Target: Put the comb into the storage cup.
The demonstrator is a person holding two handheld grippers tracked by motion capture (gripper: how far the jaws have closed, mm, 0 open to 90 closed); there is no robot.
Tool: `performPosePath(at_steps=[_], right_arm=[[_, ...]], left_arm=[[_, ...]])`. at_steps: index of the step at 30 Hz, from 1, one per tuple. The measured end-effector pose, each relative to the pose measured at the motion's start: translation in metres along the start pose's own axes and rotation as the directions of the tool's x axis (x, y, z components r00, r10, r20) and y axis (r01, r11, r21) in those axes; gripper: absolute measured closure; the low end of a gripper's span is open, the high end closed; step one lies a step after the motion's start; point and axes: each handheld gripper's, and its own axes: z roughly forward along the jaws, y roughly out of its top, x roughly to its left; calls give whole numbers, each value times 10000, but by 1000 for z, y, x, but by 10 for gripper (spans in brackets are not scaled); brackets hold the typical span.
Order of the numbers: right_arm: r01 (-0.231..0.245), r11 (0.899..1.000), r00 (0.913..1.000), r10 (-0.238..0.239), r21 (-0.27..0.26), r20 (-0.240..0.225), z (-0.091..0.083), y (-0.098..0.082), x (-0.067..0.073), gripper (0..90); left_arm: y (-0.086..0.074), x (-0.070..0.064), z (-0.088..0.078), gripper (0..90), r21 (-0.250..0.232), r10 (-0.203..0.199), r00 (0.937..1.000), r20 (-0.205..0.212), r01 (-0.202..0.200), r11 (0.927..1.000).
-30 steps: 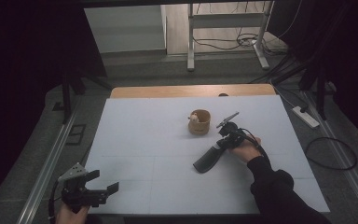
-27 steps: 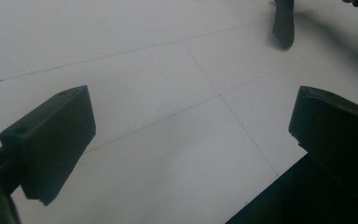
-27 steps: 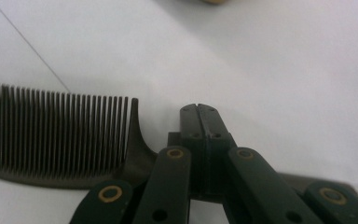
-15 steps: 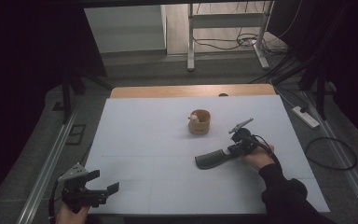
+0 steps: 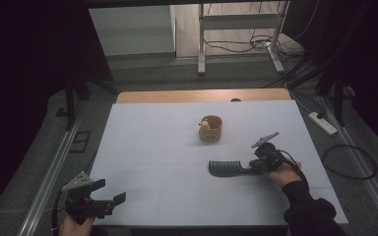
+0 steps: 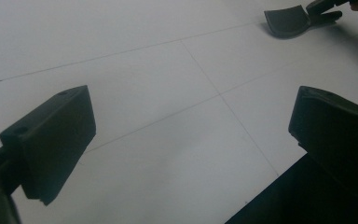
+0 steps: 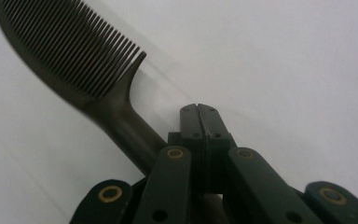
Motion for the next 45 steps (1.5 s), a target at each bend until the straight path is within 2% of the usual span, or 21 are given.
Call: performPosePath(at_steps=[7, 13, 28, 37, 45], right_arm=[[56, 9999, 9998, -58, 133, 193, -8, -14, 4, 896], [-62, 9998, 9999, 60, 178, 112, -13, -22, 6, 896], [137, 9993, 9998, -133, 361, -117, -26, -41, 24, 896], [59, 9991, 9999, -54, 416, -118, -31, -50, 31, 896], [-2, 9996, 10000, 3, 284, -34, -33, -49, 30, 872]], left_arm=[[0, 0, 0, 10, 9, 9, 10000, -7, -9, 10000], [0, 0, 0, 11, 4, 13, 10000, 7, -13, 10000], [0, 0, 1, 12, 28, 54, 10000, -22, -54, 10000], [1, -1, 1, 12, 33, 50, 10000, -31, -50, 10000], [1, -1, 1, 13, 54, 54, 10000, -18, -54, 10000]])
